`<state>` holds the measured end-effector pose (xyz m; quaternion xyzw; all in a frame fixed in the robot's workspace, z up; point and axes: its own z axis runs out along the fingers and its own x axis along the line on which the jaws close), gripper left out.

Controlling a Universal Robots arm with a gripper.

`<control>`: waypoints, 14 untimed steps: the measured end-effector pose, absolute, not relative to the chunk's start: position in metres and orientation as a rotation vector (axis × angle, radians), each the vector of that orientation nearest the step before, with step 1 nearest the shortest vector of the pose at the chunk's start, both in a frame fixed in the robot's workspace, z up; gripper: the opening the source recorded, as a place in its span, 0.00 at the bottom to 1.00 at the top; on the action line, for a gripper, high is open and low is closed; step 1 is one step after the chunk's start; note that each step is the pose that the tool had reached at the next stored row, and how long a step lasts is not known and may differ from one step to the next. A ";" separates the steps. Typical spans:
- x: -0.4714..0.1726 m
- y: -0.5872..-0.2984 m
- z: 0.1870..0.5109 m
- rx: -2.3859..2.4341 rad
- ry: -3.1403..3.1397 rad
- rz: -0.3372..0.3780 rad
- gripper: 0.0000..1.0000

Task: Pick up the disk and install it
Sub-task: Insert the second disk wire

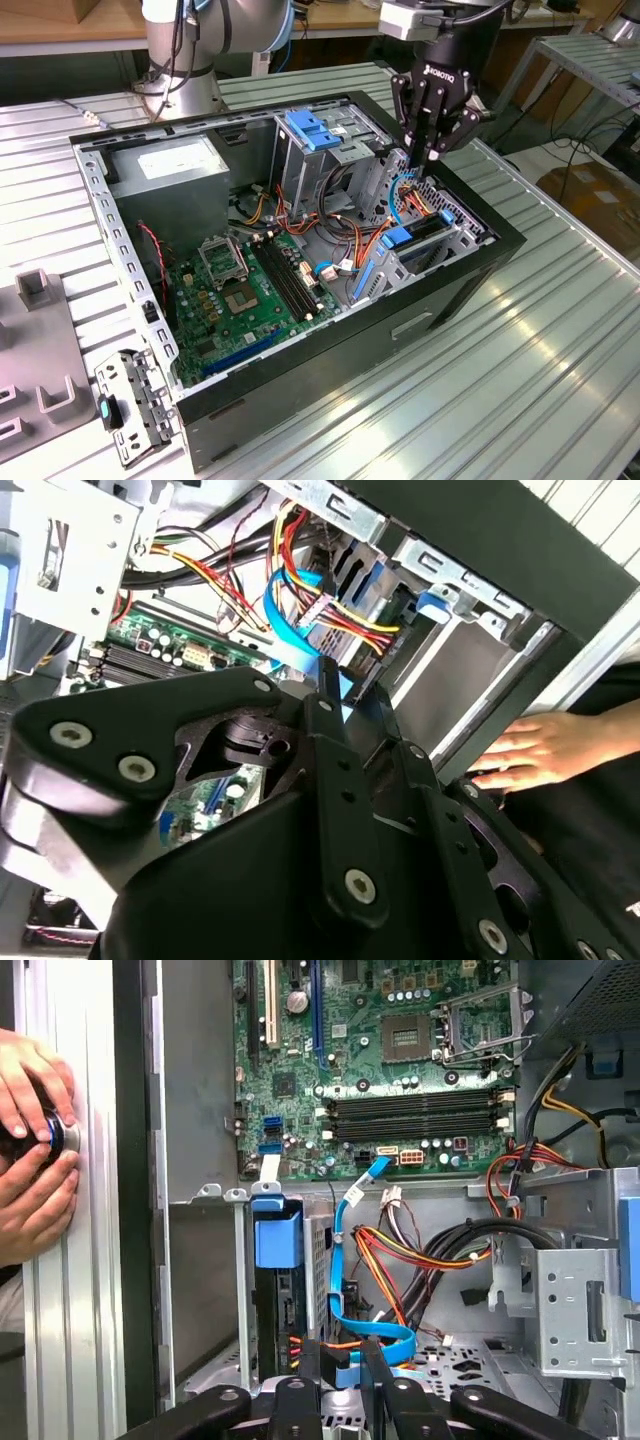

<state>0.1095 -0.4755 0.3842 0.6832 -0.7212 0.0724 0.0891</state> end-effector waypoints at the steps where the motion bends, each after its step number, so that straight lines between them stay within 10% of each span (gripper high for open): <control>1: 0.110 -0.475 0.383 2.022 -2.151 0.210 0.30; 10: 0.113 -0.473 0.381 1.993 -2.147 0.217 0.30; 11: 0.113 -0.473 0.381 1.991 -2.146 0.220 0.15; 14: 0.113 -0.473 0.381 1.986 -2.141 0.230 0.11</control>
